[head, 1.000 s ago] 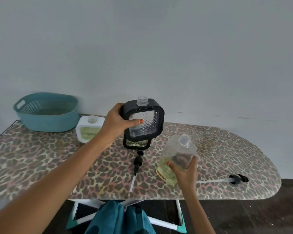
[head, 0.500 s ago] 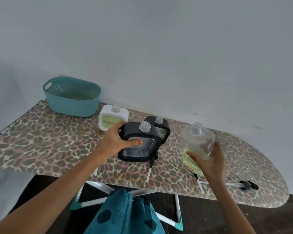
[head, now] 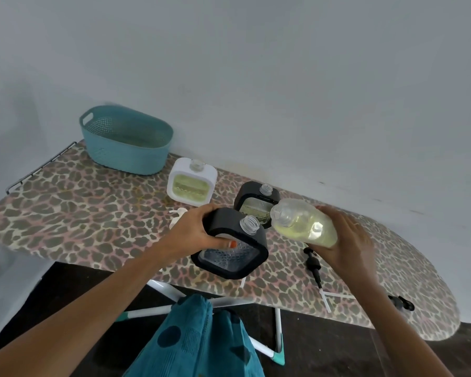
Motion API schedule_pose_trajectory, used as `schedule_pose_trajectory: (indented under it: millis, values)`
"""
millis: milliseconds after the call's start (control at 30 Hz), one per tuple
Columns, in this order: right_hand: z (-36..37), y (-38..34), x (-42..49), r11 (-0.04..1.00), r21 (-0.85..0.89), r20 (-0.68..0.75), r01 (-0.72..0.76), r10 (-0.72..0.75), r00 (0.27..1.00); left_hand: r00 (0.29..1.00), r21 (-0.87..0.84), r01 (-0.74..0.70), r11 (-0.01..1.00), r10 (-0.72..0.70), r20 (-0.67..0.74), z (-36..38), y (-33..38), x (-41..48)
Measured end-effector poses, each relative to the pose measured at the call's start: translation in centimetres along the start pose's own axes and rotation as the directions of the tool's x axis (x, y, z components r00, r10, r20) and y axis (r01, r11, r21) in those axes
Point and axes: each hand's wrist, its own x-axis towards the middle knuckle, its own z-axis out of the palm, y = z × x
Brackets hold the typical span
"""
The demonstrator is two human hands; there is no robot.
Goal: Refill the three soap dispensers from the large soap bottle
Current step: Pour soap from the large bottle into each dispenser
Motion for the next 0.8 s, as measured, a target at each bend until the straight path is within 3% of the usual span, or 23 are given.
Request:
schedule_pose_trajectory:
  millis: [800]
  values:
    - [0.5,1.5,1.9,0.958,-0.192,0.026,0.214,-0.213,0.977,0.997,0.061,0.048,0.997,-0.052,0.054,0.6,-0.9,0.9]
